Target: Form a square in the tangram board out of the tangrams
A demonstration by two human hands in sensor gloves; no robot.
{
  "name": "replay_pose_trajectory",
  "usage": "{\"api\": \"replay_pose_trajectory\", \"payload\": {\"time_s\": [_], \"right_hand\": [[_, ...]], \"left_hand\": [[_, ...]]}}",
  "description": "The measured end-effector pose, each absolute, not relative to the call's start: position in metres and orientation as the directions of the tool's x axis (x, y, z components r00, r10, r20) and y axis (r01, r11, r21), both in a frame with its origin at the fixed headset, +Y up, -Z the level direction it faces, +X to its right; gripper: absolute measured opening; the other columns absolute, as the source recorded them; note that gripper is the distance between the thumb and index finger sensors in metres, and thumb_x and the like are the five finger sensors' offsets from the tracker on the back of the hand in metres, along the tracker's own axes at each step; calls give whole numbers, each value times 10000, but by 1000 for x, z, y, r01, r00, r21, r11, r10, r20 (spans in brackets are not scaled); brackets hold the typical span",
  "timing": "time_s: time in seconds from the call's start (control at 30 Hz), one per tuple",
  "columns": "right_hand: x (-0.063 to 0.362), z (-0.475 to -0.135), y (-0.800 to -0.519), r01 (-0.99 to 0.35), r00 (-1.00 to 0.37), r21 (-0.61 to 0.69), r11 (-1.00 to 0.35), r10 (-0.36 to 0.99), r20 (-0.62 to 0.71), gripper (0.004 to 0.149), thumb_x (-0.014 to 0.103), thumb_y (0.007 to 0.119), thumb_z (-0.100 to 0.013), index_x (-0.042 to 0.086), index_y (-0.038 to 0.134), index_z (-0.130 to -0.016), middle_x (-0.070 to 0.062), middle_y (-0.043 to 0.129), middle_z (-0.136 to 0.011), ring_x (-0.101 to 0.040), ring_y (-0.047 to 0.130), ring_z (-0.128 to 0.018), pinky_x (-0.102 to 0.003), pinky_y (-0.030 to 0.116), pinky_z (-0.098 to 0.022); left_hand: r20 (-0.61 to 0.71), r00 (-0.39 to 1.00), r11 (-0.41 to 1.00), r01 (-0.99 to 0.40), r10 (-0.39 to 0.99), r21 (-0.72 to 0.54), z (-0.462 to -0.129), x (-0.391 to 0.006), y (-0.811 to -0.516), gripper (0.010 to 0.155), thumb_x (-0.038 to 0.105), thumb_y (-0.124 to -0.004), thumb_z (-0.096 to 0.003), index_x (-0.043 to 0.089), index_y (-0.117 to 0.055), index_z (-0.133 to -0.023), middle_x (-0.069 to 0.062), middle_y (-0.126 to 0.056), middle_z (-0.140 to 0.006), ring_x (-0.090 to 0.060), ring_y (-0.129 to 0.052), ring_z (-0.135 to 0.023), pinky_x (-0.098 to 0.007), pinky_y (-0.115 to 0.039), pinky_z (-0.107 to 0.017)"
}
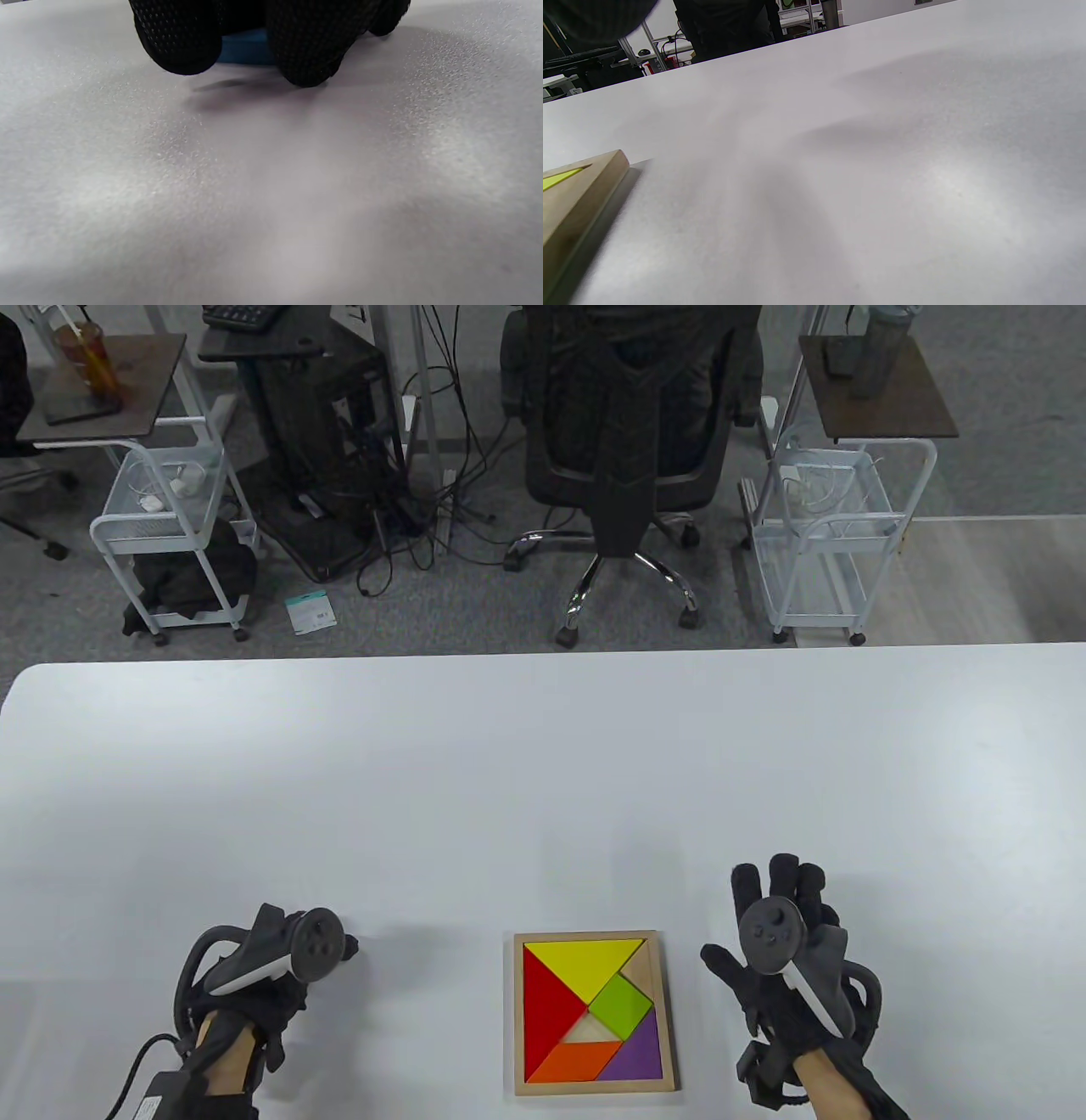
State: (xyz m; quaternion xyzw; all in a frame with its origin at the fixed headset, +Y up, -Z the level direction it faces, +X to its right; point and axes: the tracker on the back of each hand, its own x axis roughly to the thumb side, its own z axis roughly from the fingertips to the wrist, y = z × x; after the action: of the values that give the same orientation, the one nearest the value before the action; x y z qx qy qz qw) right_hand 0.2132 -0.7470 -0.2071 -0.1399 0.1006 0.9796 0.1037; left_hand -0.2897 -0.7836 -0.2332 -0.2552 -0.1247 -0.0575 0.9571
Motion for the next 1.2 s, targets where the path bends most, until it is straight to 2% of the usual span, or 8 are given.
{"api": "replay_pose_trajectory", "payload": {"time_s": [0.4, 0.5, 0.53, 0.63, 0.77, 0.9, 1.03, 1.2], "right_hand": [[214, -207, -746, -243, -939, 168, -956, 188, -289, 890, 615, 656, -333, 522, 46, -975, 160, -251, -1007, -132, -257, -983, -432, 66, -857], [211, -206, -744, -269, -941, 165, -949, 223, -256, 889, 615, 655, -335, 514, 50, -979, 149, -243, -1011, -142, -244, -986, -435, 80, -855], [207, -205, -742, -303, -940, 161, -939, 267, -214, 890, 612, 660, -335, 508, 59, -983, 139, -234, -1015, -153, -231, -990, -438, 93, -853], [194, -200, -737, -367, -930, 168, -915, 359, -74, 880, 592, 682, -340, 493, 106, -998, 119, -193, -1038, -171, -193, -1004, -449, 92, -841], [157, -187, -731, -465, -830, 211, -860, 507, 235, 826, 535, 722, -355, 440, 250, -1025, 59, 1, -1111, -232, 34, -1066, -446, 285, -827], [130, -174, -731, -496, -737, 232, -837, 547, 397, 740, 480, 742, -368, 348, 433, -1027, -17, 380, -1134, -298, 415, -1054, -452, 549, -736], [119, -168, -732, -527, -714, 202, -825, 559, 422, 645, 442, 755, -367, 252, 632, -972, -62, 703, -1015, -318, 724, -904, -430, 705, -585], [117, -168, -735, -490, -731, 219, -844, 534, 426, 565, 462, 707, -374, 216, 771, -879, -79, 866, -846, -317, 848, -722, -402, 741, -463]], "left_hand": [[249, 969, 881, 124, -8, -457, -237, -283, -779, 475, 297, -851, -472, 334, -681, -915, -232, -716, -917, -335, -909, -666, -243, -937, -406], [249, 955, 893, -37, 164, -448, -231, -268, -771, 469, 291, -842, -477, 329, -692, -920, -242, -709, -926, -342, -913, -671, -244, -940, -409], [277, 909, 881, -167, 311, -442, -225, -253, -764, 470, 291, -838, -482, 324, -691, -928, -248, -709, -928, -342, -918, -668, -244, -941, -409], [354, 768, 811, -345, 533, -474, -216, -215, -752, 465, 290, -828, -495, 315, -696, -939, -252, -719, -930, -336, -935, -661, -237, -946, -403], [418, 488, 635, -481, 766, -604, -202, -152, -744, 457, 287, -816, -507, 301, -707, -950, -253, -734, -930, -326, -950, -658, -230, -951, -401], [377, 249, 450, -569, 892, -689, -194, -113, -746, 446, 278, -812, -515, 277, -734, -954, -260, -760, -919, -334, -968, -641, -230, -959, -389], [316, 136, 331, -616, 939, -715, -191, -99, -751, 441, 270, -807, -519, 252, -751, -957, -269, -788, -898, -323, -990, -625, -233, -968, -385], [278, 112, 275, -699, 954, -661, -191, -111, -758, 430, 267, -786, -530, 205, -760, -955, -219, -838, -871, -306, -1018, -589, -209, -980, -359]]}}
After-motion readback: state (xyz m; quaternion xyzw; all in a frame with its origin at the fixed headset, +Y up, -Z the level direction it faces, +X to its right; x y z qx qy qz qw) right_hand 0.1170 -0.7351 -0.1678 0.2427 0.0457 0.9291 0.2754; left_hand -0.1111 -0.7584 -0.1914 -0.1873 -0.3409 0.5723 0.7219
